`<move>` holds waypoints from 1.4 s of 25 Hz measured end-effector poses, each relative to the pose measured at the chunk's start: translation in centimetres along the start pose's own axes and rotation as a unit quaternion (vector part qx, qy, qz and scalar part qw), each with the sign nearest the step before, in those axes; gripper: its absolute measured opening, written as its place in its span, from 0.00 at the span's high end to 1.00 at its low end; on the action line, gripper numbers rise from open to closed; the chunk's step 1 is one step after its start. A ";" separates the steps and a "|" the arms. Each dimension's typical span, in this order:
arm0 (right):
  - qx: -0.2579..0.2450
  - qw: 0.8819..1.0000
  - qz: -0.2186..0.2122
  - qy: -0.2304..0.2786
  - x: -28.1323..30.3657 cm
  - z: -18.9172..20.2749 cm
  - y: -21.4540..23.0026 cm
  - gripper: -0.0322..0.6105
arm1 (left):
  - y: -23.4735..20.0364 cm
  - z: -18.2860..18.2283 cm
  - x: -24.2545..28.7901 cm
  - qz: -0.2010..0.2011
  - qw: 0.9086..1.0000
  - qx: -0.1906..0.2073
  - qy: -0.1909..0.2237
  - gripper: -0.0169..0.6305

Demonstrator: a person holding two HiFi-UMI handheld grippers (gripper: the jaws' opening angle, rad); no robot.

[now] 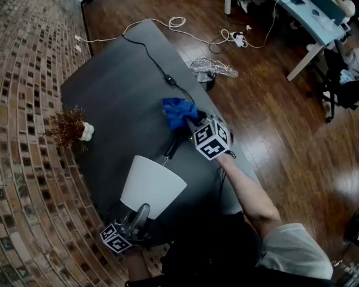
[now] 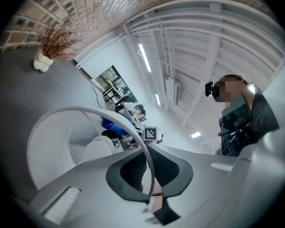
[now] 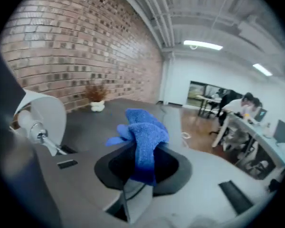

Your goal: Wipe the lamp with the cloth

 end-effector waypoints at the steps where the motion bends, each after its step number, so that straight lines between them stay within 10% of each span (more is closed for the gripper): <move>1: 0.017 0.999 0.032 0.010 -1.0 0.1 1.9 0.82 | 0.0 -0.6 -0.2 0.002 1.000 -0.016 0.008 0.97; 7: 0.125 0.991 0.006 0.039 -4.6 3.0 4.4 0.82 | 0.5 -5.1 -1.2 -0.007 0.991 -0.122 0.047 0.95; 15: 0.106 0.984 -0.140 0.040 -5.4 5.2 -4.6 0.82 | 0.7 -11.7 2.0 -0.034 0.956 -0.269 0.110 0.87; 22: 0.125 0.967 -0.209 0.075 -3.7 0.5 -7.0 0.82 | 0.7 -19.5 9.8 0.009 0.960 -0.263 0.102 0.72; 26: 0.166 0.956 -0.232 0.066 -1.3 -1.0 -6.8 0.82 | 0.1 -22.9 12.6 0.049 0.945 -0.304 0.111 0.62; 35: 0.218 0.945 -0.241 0.025 2.1 -1.5 -4.2 0.82 | -1.0 -28.1 18.9 -0.012 0.937 -0.331 0.106 0.42</move>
Point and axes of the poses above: the fingertips, and each gripper's own axes: x forward along the fingers, y to its right, z out of its underside, the point moved 5 cm from there along -x, backward along the fingers, and after that the axes turned 7 degrees about -y, right-handed, at the moved point
